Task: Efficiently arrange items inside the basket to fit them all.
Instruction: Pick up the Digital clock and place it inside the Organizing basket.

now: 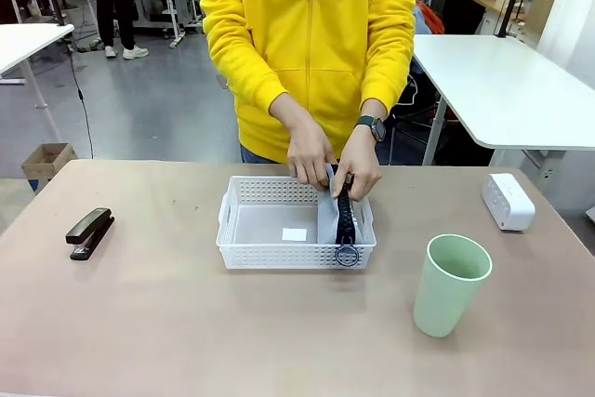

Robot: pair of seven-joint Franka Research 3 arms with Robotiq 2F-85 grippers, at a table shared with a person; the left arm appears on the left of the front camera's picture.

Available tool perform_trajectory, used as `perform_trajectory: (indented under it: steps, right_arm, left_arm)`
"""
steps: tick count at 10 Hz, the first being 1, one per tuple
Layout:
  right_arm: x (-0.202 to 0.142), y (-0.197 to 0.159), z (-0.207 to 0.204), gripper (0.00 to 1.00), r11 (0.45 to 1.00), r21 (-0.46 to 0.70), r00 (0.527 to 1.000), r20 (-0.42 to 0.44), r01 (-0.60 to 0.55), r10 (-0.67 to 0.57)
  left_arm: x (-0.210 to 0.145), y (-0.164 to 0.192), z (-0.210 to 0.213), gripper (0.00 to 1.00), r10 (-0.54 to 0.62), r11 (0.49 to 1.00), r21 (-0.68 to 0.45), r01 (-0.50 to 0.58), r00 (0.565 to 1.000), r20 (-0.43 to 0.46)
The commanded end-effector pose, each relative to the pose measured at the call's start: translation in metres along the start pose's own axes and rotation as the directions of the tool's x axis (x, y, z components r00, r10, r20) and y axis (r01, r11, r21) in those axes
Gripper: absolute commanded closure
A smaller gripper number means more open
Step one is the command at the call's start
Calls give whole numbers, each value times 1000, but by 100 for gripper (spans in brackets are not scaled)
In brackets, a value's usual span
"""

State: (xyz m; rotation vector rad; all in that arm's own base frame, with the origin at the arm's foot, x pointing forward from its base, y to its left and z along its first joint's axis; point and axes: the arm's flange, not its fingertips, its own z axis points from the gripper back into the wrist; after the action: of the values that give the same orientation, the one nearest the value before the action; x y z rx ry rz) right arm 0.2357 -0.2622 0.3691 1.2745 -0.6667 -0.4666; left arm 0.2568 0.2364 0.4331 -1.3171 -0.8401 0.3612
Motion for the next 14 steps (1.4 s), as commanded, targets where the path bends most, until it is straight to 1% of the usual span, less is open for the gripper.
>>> perform_trajectory:
  steps: [1,12,13,14]
  right_arm:
    - [3,1,-1,0,999,19,999,16,-29,29]
    - [3,1,-1,0,999,19,999,16,-29,29]
    - [0,0,0,0,1000,1,1000,0,-1,1]
    - [1,19,-14,0,989,-146,1000,-12,-22,21]
  left_arm:
    - [2,0,1,0,-25,999,-21,25,1000,13]
    - [2,0,1,0,-25,999,-21,25,1000,13]
    - [2,0,1,0,-25,999,-21,25,1000,13]
    - [2,0,1,0,-25,999,-21,25,1000,13]
